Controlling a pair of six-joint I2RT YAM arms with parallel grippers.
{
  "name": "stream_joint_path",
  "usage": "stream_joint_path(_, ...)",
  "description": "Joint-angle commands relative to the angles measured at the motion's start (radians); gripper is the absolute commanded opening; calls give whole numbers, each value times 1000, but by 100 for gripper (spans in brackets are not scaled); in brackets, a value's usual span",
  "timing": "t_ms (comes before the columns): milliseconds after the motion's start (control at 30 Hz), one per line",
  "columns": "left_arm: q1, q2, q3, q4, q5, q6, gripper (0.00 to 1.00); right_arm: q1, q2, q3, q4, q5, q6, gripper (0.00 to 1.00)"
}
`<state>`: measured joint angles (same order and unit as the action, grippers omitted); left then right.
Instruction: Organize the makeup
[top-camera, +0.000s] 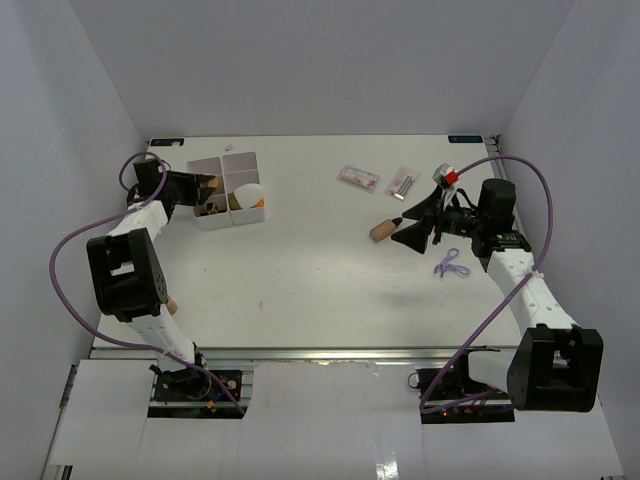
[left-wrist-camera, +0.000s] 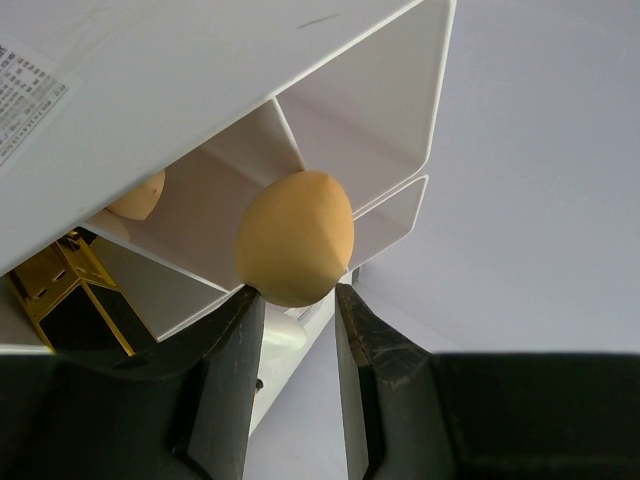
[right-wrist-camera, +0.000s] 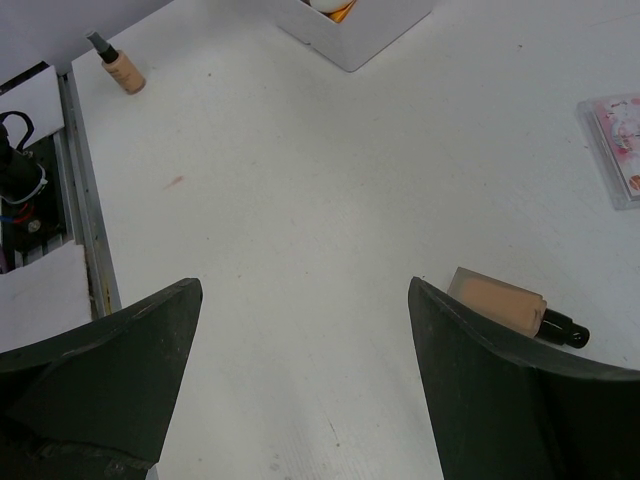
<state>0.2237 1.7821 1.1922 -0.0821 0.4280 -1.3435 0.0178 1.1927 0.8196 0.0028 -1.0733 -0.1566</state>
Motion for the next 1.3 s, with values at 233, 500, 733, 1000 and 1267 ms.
stream_joint_path(233,6,-65,-46,56,25,-88,25,-6,-25,-3,41,-24,13,90)
stream_joint_path(500,8,-77,-64,73,38,-125,13,-6,-28,-5,48,-27,17,90)
stream_joint_path(733,2,-91,-76,112,49,-169,8,-6,-30,-5,49,-28,18,90)
stream_joint_path(1000,-1,-91,-78,129,66,-176,16,-6,-36,-8,53,-33,22,90)
stream_joint_path(1267,-1,-89,-67,130,68,-178,22,-36,-40,-10,57,-37,29,90)
